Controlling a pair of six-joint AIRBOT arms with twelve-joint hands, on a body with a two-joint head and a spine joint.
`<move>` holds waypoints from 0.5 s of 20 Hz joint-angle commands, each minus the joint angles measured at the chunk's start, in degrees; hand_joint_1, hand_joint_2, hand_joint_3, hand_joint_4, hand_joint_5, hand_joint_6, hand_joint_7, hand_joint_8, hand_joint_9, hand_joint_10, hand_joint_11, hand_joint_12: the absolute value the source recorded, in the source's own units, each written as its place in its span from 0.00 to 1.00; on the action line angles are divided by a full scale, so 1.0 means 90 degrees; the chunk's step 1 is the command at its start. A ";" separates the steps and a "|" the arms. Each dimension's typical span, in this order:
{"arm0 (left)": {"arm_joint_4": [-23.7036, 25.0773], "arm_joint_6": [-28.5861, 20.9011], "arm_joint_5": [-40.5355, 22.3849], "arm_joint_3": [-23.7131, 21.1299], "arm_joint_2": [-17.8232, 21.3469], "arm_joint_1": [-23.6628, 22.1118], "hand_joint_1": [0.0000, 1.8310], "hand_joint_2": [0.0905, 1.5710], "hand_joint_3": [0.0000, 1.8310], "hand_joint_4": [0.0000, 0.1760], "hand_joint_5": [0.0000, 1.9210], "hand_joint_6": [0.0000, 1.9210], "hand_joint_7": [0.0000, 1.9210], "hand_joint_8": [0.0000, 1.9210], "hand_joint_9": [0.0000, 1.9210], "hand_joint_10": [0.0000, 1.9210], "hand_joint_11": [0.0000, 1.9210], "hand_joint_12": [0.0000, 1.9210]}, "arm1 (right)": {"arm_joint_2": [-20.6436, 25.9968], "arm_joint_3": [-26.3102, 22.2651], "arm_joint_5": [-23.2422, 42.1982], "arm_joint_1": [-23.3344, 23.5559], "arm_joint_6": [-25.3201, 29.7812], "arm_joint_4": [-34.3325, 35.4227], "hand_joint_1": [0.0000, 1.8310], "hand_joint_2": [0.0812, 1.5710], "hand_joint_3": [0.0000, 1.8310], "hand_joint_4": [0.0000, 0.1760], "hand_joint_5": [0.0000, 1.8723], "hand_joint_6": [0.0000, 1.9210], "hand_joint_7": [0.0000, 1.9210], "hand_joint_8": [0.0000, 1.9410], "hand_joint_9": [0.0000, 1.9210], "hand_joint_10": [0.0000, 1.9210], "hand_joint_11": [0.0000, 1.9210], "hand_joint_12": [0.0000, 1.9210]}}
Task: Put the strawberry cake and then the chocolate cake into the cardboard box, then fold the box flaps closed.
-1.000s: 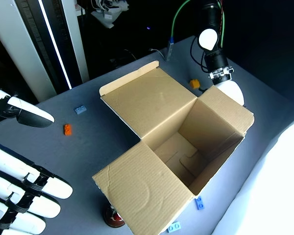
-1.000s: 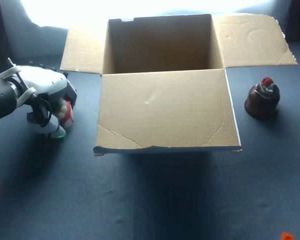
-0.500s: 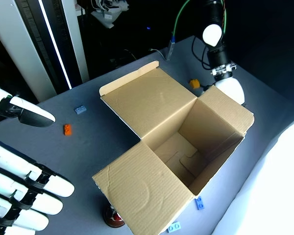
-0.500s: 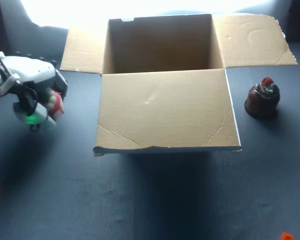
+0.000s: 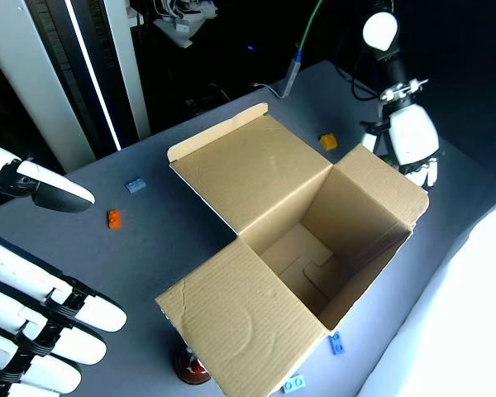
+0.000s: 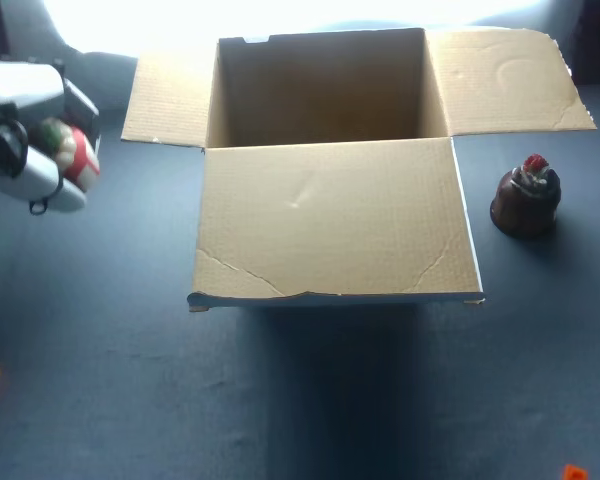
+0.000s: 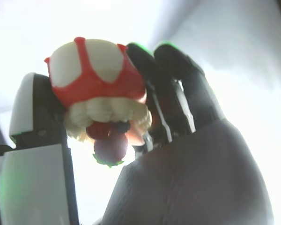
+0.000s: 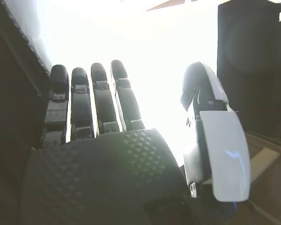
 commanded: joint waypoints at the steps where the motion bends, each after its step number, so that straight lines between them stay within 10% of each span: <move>1: 0.0054 0.0019 0.0338 0.0019 0.0097 -0.0116 0.63 0.77 0.00 0.16 0.38 0.70 0.42 0.68 0.32 0.68 0.17 0.93 | 0.0078 0.0031 0.0754 0.0097 0.0011 -0.0011 0.09 0.77 0.00 0.00 0.12 0.00 0.09 0.00 0.06 0.00 0.00 0.22; 10: 0.0171 0.0104 -0.0182 -0.0075 0.0321 -0.0980 0.62 0.78 0.00 0.17 0.37 0.71 0.39 0.74 0.29 0.72 0.16 0.94 | 0.0079 0.0031 0.0759 0.0097 -0.0020 -0.0011 0.06 0.77 0.00 0.00 0.13 0.00 0.10 0.00 0.08 0.01 0.00 0.25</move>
